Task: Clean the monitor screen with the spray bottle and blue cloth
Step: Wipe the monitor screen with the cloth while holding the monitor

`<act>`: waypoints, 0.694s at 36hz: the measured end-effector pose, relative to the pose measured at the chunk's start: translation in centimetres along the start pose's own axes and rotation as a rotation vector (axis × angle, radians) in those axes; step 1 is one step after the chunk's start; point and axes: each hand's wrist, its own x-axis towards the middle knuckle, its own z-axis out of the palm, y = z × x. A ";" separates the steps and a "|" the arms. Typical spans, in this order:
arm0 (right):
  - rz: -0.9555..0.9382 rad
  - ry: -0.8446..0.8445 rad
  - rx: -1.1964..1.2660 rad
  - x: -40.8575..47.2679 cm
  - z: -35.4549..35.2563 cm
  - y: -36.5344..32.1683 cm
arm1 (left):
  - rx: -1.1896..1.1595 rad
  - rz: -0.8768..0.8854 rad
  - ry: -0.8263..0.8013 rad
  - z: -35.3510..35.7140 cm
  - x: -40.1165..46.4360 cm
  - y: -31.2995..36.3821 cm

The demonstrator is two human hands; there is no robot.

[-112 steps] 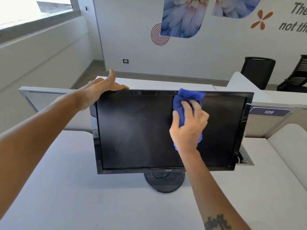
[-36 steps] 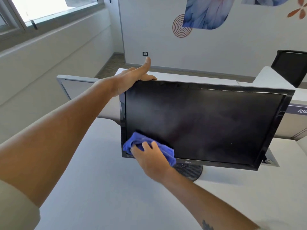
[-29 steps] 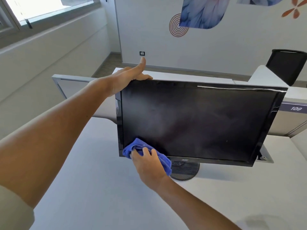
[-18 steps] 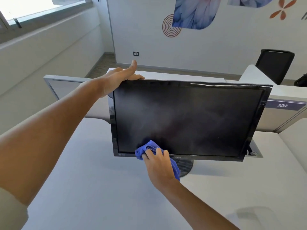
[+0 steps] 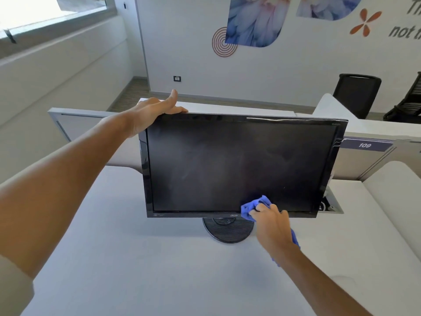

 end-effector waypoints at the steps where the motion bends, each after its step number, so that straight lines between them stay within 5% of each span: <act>1: 0.025 -0.008 -0.012 0.0 0.0 0.9 | 0.000 0.000 0.000 0.0 0.0 0.0; 13: 0.299 0.019 -0.109 -1.3 0.8 10.8 | 0.032 0.018 0.001 0.1 0.4 0.3; 25: 0.265 -0.017 -0.101 -0.4 1.2 9.3 | 0.046 0.008 0.032 0.1 0.7 -0.2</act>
